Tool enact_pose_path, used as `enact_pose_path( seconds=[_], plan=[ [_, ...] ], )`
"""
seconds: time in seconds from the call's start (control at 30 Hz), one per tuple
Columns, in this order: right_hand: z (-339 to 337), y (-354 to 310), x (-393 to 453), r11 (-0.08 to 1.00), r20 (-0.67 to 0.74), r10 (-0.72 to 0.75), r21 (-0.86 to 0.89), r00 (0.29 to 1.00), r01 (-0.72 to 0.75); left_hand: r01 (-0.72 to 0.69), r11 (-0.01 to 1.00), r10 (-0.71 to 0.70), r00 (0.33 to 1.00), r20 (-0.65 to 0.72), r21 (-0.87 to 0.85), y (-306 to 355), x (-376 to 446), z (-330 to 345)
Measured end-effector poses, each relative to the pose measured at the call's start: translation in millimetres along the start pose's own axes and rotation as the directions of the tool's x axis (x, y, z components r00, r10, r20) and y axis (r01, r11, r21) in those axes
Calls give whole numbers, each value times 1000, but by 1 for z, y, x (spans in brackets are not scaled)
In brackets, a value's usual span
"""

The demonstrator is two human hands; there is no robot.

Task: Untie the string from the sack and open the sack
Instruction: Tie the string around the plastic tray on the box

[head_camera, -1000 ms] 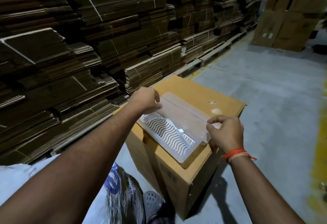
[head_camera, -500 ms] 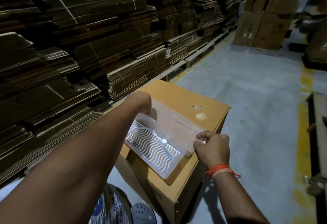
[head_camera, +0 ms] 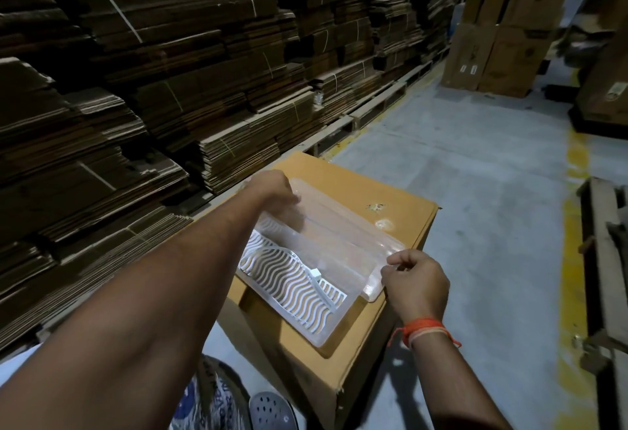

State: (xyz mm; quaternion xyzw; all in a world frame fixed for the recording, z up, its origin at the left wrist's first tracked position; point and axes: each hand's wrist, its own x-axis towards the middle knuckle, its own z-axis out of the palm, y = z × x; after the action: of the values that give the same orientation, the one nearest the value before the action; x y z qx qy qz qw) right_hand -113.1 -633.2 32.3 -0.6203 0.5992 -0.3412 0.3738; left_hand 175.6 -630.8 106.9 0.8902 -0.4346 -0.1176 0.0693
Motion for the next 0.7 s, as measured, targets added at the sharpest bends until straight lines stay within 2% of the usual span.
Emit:
enact_pose_path(
  seconds=[0.1, 0.17, 0.23, 0.3, 0.5, 0.6, 0.7],
  plan=[
    [-10, -15, -9, 991, -107, -32, 129, 994, 45, 14, 977, -48, 987, -154, -212, 2, -10, -13],
    [-16, -24, -17, 981, -170, -91, 157, 981, 118, 19, 926, -117, 964, -238, -378, 2, -19, -24],
    [-21, -31, -26, 967, -214, -154, 166, 965, 192, 19, 817, -207, 943, -261, -577, 0, -30, -34],
    [-24, -35, -36, 951, -253, -219, 162, 942, 265, 3, 663, -263, 938, -228, -749, -5, -40, -42],
    [-32, -42, -67, 895, -344, -334, 178, 877, 410, 40, 383, -340, 935, -101, -923, -31, -66, -45],
    [-34, -44, -82, 873, -269, -355, 247, 895, 421, 41, 243, -392, 918, -60, -969, -43, -79, -44],
    [-36, -44, -98, 845, -200, -430, 253, 880, 471, 37, 200, -439, 897, -56, -979, -56, -89, -41]
  ],
)
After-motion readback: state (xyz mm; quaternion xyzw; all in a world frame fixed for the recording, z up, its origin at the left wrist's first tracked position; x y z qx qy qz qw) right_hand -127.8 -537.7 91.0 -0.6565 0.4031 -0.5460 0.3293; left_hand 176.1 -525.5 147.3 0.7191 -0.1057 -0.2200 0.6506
